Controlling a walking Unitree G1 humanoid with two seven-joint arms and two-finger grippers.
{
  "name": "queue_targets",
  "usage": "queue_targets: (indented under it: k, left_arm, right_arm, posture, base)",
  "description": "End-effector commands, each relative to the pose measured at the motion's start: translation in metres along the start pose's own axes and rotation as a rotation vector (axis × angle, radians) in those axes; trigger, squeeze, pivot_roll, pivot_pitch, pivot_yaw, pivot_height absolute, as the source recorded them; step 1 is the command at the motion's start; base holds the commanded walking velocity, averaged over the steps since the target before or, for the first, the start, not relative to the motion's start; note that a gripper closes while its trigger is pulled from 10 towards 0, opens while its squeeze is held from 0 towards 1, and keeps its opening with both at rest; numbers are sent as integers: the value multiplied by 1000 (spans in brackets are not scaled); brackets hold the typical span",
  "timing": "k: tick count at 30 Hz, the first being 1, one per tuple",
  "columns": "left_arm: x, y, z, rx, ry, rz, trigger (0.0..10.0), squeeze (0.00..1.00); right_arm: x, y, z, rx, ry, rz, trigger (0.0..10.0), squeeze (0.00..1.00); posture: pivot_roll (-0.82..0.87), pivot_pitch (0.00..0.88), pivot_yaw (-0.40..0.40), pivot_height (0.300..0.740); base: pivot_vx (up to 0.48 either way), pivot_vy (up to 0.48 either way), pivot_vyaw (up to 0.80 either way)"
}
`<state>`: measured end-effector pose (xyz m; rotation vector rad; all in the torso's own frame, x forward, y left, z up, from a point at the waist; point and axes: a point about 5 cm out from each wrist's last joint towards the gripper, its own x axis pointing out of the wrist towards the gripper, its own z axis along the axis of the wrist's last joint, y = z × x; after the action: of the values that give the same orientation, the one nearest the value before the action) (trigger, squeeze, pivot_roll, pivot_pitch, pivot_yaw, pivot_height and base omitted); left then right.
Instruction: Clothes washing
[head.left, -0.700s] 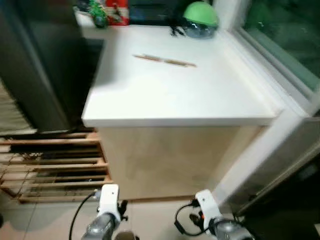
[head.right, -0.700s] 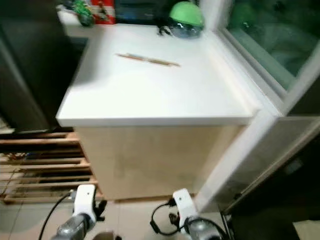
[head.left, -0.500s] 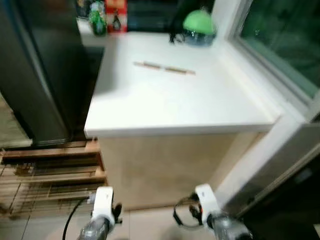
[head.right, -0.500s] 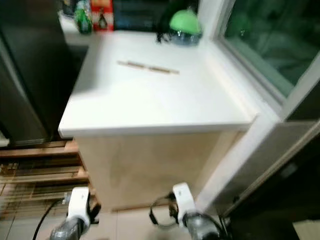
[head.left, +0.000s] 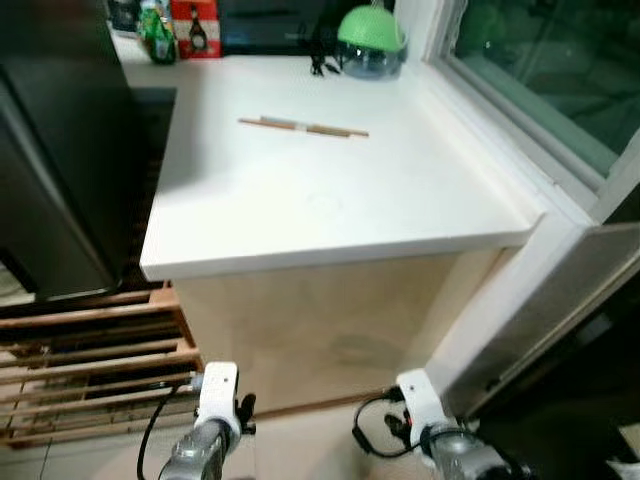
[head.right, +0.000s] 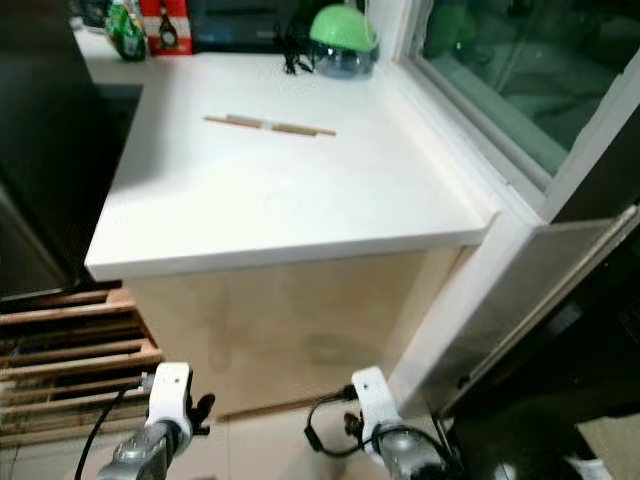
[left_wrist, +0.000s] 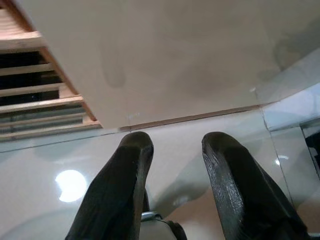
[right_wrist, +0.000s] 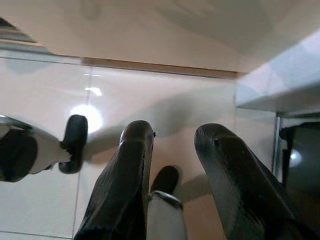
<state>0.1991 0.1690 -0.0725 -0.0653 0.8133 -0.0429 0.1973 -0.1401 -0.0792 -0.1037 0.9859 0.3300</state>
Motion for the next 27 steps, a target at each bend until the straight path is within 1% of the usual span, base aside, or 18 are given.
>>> queue_targets:
  k: [1,4,7,8,9,13,19,21,22,23,25,26,27]
  left_arm:
    - [0,-1,1,-2,-1,-3,10000,0]
    - [0,-1,1,-4,-3,-3,10000,0]
    - [1,-1,1,-7,-3,-3,10000,0]
    - [1,-1,1,-6,-1,-3,10000,0]
    - [1,-1,1,-5,-1,-2,10000,0]
    - [1,-1,2,-7,1,-4,10000,0]
    - [2,-3,3,-2,11,-15,10000,0]
    - [3,-6,0,-18,39,-29,10000,0]
    - [3,-6,0,-18,39,-29,10000,0]
    - [2,-6,-3,-41,62,-34,10000,0]
    - [2,-7,-4,-52,72,-36,10000,0]
    - [2,-6,-8,-54,94,-31,10000,0]
    - [1,-6,-11,-67,116,-31,10000,0]
  right_arm:
    - [0,-4,7,-27,-14,-13,10000,0]
    - [0,-5,8,-43,-14,-17,10000,0]
    - [0,-7,9,-15,-19,-36,10000,0]
    - [-1,-10,10,7,-20,-67,10000,0]
    - [-1,-12,10,7,-19,-80,10000,0]
    - [-1,-13,11,0,-27,-85,10000,0]
    - [-2,-15,6,0,1,-102,10000,0]
    - [-2,-13,-1,-7,49,-89,10000,0]
    - [-2,-13,-1,-7,49,-89,10000,0]
    - [-2,-12,-4,-9,66,-80,10000,0]
    - [-2,-12,-6,-10,77,-82,10000,0]
    - [-3,-12,-10,-21,112,-82,10000,0]
    - [-3,-12,-11,-20,121,-78,10000,0]
  posture:
    - [71,0,-43,740]
    - [71,0,-45,740]
    - [70,0,-45,740]
    - [68,0,-44,740]
    - [68,0,-44,740]
    - [60,0,-41,740]
    - [48,0,-35,740]
    - [44,0,-34,740]
    - [44,0,-34,740]
    - [42,0,-34,740]
    - [42,0,-34,740]
    - [41,0,-34,740]
    - [43,0,-36,740]
  base:
    - [458,0,0]
    - [463,0,800]
    - [461,0,706]
    - [461,0,0]
    - [461,0,0]
    - [443,0,0]
    - [0,0,0]
    - [0,0,0]
    - [0,0,0]
    - [0,0,0]
    - [0,0,0]
    - [0,0,0]
    - [0,0,0]
